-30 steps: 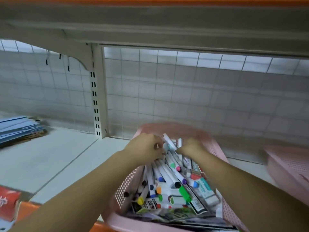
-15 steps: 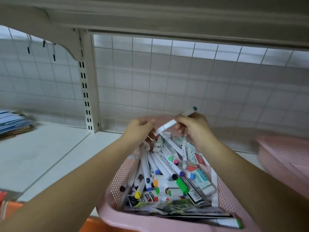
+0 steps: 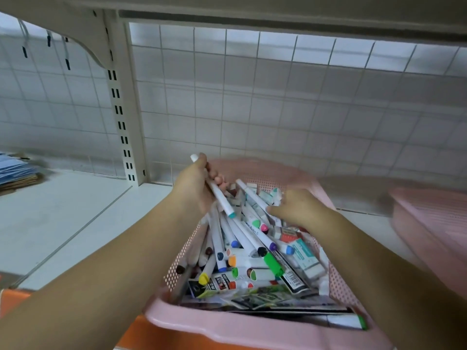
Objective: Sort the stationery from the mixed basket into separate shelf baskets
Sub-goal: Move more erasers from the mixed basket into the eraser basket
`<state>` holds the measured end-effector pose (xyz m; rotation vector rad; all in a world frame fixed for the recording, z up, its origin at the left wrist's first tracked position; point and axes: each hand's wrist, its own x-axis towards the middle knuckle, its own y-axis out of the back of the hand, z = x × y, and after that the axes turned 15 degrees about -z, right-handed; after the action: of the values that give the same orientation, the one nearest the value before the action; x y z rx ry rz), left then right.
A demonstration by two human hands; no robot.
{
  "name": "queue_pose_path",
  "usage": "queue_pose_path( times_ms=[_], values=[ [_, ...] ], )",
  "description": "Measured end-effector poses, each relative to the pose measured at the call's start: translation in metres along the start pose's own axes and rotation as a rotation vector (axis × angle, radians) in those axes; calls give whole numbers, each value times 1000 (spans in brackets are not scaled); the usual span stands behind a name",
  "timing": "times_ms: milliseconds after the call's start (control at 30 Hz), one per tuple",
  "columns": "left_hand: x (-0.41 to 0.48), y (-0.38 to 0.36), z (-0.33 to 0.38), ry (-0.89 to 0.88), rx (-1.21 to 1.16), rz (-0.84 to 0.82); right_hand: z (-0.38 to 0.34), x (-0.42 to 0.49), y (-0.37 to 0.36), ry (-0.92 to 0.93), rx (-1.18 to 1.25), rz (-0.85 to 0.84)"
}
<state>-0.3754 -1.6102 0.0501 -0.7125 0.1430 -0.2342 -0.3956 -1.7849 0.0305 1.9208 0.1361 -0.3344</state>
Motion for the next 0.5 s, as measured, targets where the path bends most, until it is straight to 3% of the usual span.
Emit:
queue_pose_path(
  times_ms=[233,333,500],
  values=[
    [-6,-2,-4,74,135,-194,-10,7,-7,-93,-128,-41],
    [-7,-2,-3,90,159,-231,-10,2,-3,-10,171,-18],
    [-4,0,-3,118,225,-230,-16,-14,4,347,742,113]
  ],
)
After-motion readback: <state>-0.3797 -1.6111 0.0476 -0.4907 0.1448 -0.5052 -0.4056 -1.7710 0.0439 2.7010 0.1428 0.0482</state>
